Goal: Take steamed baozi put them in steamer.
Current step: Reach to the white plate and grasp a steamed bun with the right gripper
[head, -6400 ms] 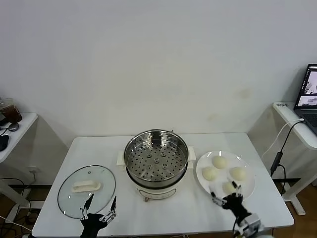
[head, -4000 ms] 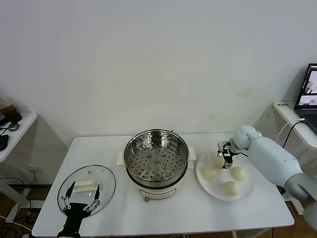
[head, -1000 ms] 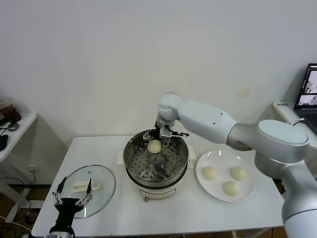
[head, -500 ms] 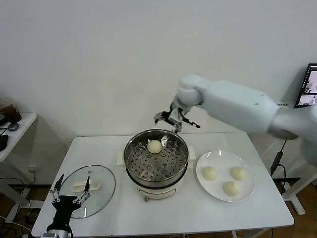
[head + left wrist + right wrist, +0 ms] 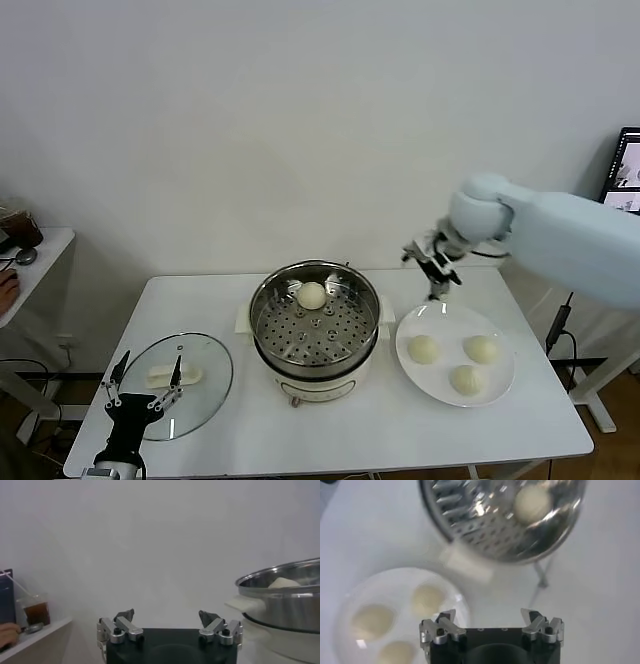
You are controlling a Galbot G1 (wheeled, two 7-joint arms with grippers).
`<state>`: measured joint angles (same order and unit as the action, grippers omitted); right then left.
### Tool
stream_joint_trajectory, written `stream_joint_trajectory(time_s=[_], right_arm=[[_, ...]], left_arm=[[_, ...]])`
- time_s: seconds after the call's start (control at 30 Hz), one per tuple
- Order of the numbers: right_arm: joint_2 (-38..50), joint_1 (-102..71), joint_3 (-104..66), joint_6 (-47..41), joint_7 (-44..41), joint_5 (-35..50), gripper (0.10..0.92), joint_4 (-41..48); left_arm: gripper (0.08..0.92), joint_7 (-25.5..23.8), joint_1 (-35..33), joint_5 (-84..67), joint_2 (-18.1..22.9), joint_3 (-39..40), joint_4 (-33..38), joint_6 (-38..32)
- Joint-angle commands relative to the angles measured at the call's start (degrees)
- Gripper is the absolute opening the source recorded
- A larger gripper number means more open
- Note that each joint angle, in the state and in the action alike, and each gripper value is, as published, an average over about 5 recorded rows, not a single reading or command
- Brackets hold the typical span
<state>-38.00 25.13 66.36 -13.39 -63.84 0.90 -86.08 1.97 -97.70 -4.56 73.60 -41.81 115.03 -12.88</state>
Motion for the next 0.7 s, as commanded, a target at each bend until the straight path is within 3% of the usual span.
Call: stream_joint_trajectory(time_s=[0.03,0.7], right_arm=[[4.8,-13.6,-8.3,-1.2,-1.2,-3.6,0.823,2.4],[-7.9,-25.2,-14.7,1.3,2.6,-10.4,0.823,13.6]], left_arm=[[0.823,0.0,0.0,0.0,0.0,0.0,0.0,0.0],[0.823,-0.1,-0.9,0.2,0.3,-1.2,0.1,0.0]])
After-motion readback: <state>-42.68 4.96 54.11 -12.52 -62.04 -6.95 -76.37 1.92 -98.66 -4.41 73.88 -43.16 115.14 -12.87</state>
